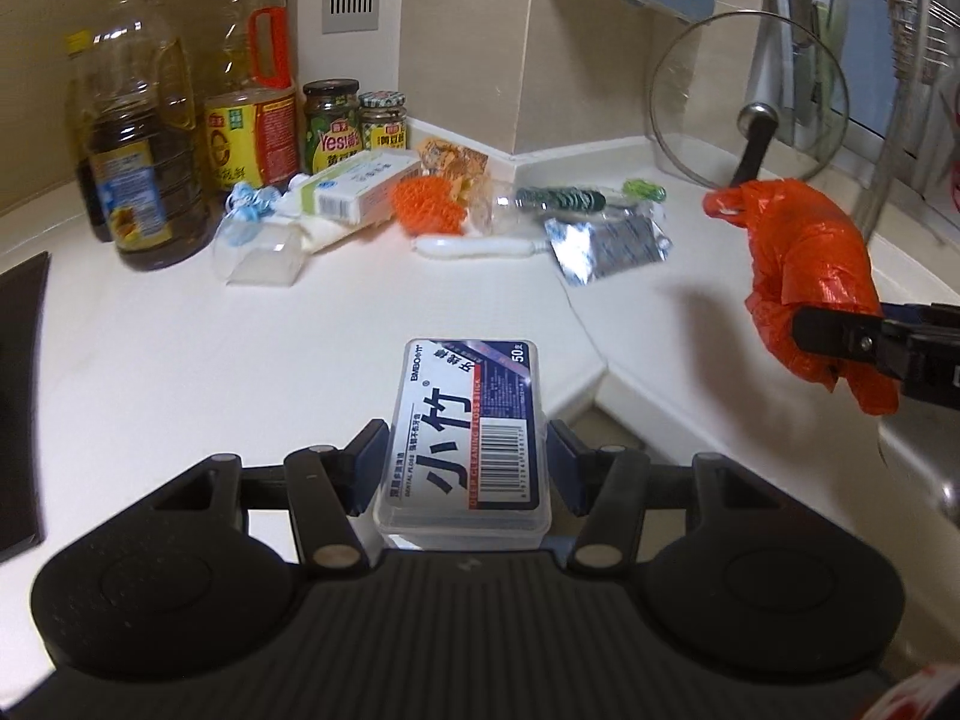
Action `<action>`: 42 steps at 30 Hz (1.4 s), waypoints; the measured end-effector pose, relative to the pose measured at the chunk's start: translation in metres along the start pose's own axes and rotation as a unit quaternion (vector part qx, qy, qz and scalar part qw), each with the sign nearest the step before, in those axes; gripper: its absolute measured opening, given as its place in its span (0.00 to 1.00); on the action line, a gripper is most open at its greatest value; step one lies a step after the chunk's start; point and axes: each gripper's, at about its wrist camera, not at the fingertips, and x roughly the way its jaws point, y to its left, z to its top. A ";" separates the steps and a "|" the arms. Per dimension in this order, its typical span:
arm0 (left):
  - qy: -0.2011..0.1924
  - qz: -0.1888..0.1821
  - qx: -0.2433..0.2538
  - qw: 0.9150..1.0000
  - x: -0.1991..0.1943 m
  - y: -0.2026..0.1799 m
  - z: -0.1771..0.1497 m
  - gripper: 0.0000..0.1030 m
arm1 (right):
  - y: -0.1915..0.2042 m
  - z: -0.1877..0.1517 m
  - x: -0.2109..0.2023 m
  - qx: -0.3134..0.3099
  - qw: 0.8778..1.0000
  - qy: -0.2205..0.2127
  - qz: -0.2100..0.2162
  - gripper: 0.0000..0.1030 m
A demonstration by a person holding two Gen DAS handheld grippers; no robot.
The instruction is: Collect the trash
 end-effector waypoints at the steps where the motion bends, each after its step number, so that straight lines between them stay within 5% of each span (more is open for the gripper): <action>1: 0.001 -0.001 0.002 1.000 -0.006 0.002 -0.006 0.52 | 0.008 -0.005 -0.007 -0.003 1.000 0.000 0.003 0.44; 15: 0.041 -0.005 -0.013 0.999 -0.035 -0.002 -0.068 0.52 | 0.061 -0.065 -0.053 -0.035 0.996 0.061 0.053 0.44; 27: 0.121 0.003 -0.035 0.992 0.003 -0.018 -0.117 0.52 | 0.043 -0.122 -0.017 -0.055 0.981 0.164 0.092 0.44; 42: 0.205 0.008 -0.064 0.977 0.063 -0.011 -0.161 0.52 | 0.020 -0.181 0.066 -0.023 0.946 0.305 0.104 0.44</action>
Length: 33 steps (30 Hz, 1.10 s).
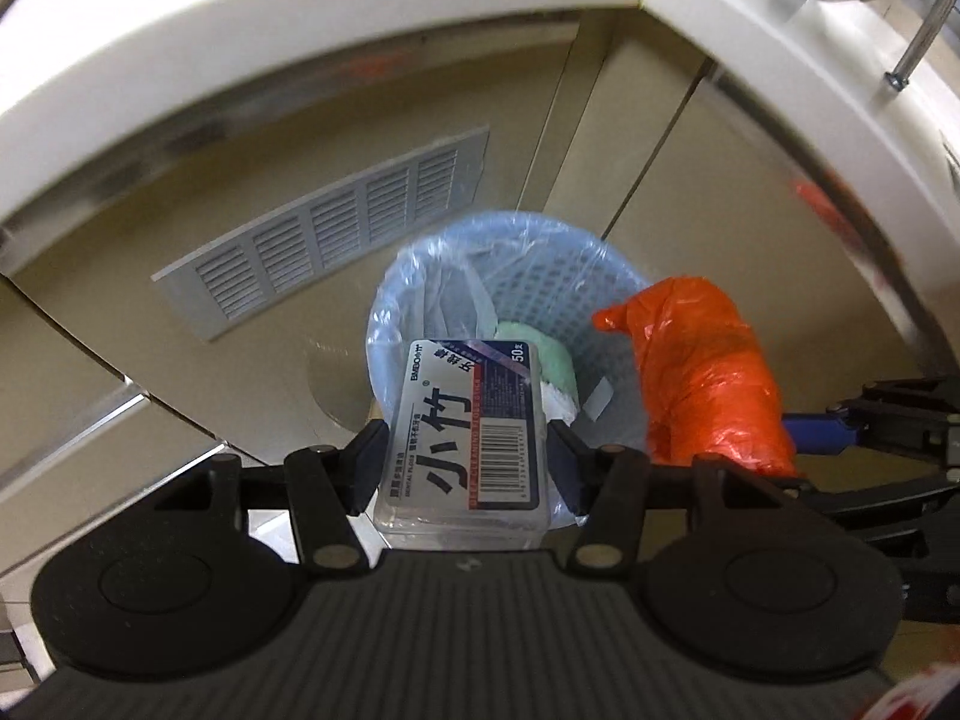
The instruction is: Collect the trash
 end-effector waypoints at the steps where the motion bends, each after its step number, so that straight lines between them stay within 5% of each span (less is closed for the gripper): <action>1: 0.004 0.000 -0.001 1.000 0.004 -0.001 0.000 0.52 | -0.002 0.001 0.004 0.001 1.000 0.006 0.000 0.44; 33: 0.031 -0.009 0.001 0.999 0.095 0.005 0.040 0.52 | -0.031 0.030 0.097 -0.031 0.998 0.059 -0.023 0.44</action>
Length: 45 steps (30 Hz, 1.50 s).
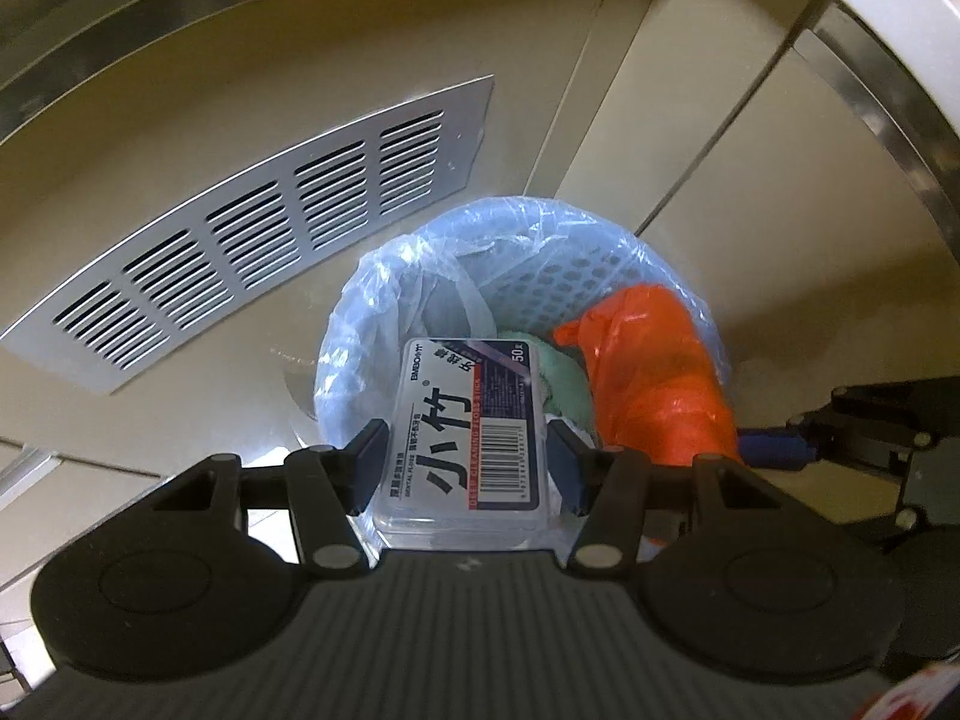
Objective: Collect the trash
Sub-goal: 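Open both grippers to drop the bag and box into the wastebasket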
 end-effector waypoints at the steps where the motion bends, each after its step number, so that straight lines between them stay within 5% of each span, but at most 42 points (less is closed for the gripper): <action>1: -0.001 -0.002 0.000 1.000 0.004 0.001 0.002 0.52 | -0.001 0.000 0.002 0.000 1.000 0.000 -0.002 0.44; 3: -0.009 -0.010 0.000 1.000 0.011 0.004 0.004 0.55 | -0.002 0.000 0.005 0.003 1.000 0.001 -0.004 0.44; 5: -0.014 -0.011 0.000 1.000 0.016 0.006 0.004 0.73 | -0.003 0.000 0.008 0.005 1.000 0.001 -0.007 0.44; 6: -0.018 -0.008 -0.001 1.000 0.016 0.007 0.003 0.74 | -0.004 0.000 0.009 0.005 1.000 0.002 -0.008 0.44; 27: -0.028 0.032 -0.046 0.998 -0.018 0.034 -0.026 0.74 | 0.005 0.012 0.013 -0.009 1.000 -0.021 -0.008 0.44; 32: -0.027 0.033 -0.050 0.998 -0.019 0.035 -0.027 0.74 | 0.003 0.011 0.015 -0.006 0.999 -0.047 -0.008 0.72; 45: -0.037 0.036 -0.044 0.998 -0.038 0.038 -0.035 0.74 | 0.002 -0.003 -0.003 0.005 0.999 -0.045 -0.025 0.72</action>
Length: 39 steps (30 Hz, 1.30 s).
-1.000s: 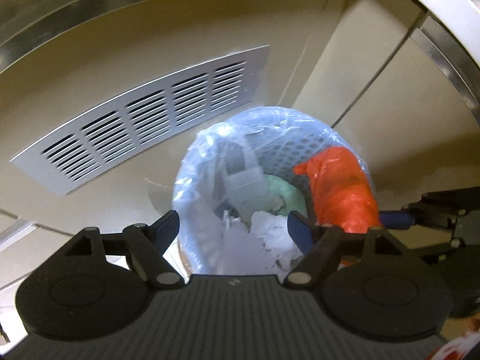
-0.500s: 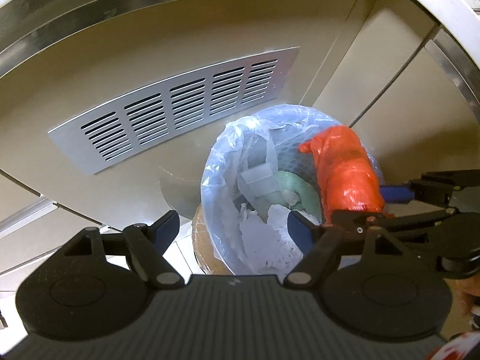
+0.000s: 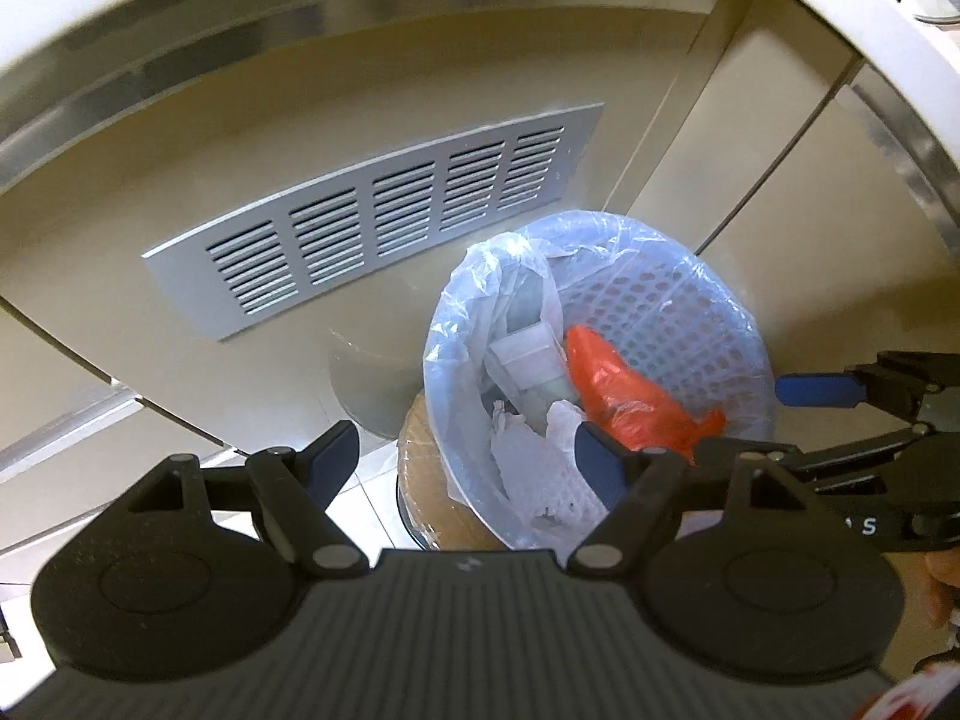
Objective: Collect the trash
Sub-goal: 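Open both grippers to drop the bag and box into the wastebasket, then raise both open grippers back over the counter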
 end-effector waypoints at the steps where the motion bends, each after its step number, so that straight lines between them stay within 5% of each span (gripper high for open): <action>1: -0.002 0.000 0.001 1.000 -0.003 0.000 0.000 0.74 | 0.001 -0.001 -0.003 0.000 1.000 -0.002 -0.001 0.72; 16: -0.077 -0.017 0.030 0.996 -0.098 -0.004 -0.005 0.74 | 0.034 -0.003 -0.107 0.019 0.996 -0.089 -0.022 0.72; 27: -0.177 -0.041 0.051 0.982 -0.177 -0.009 0.019 0.77 | 0.052 0.018 -0.186 0.035 0.982 -0.177 -0.054 0.72; 39: -0.235 -0.057 0.065 0.968 -0.209 -0.007 0.052 0.79 | 0.054 0.041 -0.223 0.061 0.967 -0.237 -0.075 0.72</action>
